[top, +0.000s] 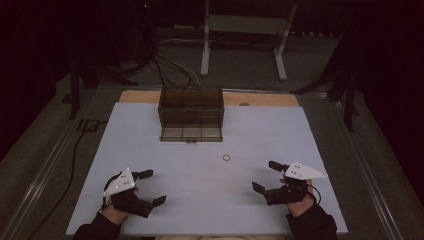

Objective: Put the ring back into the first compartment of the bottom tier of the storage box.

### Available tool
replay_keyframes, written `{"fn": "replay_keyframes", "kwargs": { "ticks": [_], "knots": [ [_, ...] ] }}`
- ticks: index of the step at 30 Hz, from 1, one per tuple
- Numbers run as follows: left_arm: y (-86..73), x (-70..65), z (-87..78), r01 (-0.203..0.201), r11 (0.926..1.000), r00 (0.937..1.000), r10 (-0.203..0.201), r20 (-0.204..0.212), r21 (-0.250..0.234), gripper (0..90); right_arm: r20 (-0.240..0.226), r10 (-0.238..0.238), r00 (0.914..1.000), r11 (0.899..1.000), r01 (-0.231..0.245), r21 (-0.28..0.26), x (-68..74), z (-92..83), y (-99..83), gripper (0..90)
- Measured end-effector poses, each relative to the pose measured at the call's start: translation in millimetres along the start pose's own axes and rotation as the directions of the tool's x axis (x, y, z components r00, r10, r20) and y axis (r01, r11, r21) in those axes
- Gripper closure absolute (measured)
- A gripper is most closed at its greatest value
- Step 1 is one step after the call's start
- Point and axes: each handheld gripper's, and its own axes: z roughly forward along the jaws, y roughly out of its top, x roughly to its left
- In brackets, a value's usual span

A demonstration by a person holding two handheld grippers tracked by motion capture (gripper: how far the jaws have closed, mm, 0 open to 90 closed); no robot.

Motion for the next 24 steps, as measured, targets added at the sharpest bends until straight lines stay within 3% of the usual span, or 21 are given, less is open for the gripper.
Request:
{"fn": "replay_keyframes", "kwargs": {
  "ticks": [24],
  "knots": [
    [-0.4, 0.5, 1.0, 0.008, 1.0, 0.9999, -0.008, 0.009, 0.001, 0.7, -0.012, -0.035, 0.9993, 0.998, 0.034, -0.052, -5.8, 23.2, 35.1, 0.0]
  ]
}}
